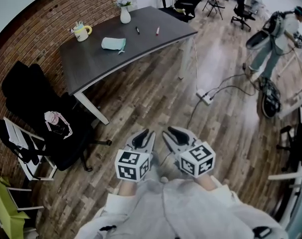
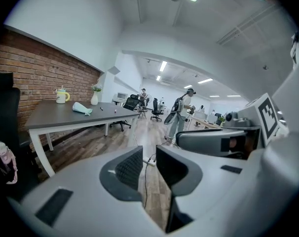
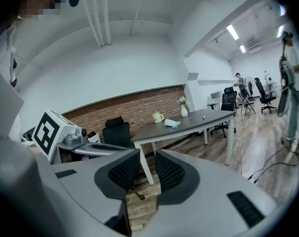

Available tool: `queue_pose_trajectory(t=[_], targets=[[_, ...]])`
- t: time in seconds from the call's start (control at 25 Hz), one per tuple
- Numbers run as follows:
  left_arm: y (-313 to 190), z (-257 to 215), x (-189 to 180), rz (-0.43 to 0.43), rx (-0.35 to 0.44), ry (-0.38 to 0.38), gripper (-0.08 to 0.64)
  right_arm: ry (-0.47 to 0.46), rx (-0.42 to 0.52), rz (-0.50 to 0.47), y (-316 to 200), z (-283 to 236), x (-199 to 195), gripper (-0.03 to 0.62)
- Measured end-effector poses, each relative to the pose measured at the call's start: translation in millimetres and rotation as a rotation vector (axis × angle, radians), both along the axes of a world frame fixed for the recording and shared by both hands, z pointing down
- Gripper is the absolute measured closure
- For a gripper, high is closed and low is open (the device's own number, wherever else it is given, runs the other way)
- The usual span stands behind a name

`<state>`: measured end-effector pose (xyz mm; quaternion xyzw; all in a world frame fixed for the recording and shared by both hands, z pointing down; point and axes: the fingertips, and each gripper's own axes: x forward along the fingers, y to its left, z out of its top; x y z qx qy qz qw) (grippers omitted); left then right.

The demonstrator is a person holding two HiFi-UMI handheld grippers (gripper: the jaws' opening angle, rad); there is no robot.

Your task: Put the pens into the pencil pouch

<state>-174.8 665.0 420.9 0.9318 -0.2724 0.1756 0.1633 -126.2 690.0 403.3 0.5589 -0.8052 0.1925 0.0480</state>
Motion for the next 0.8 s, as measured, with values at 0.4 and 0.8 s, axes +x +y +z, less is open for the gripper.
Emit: queue_pose_trajectory(t=[0.4,0.8], targets=[[-136.0,5.1,12.6,0.009,0.001,-0.010,0.494,0.008,-0.001,0.048,-131.8,9.4,23.0,0.514],[-294.2,-15.3,28.5,0.035,0.073,0.013,0.494,0.027,0.023,0.091,-286.5,2.3,36.5,0.514]])
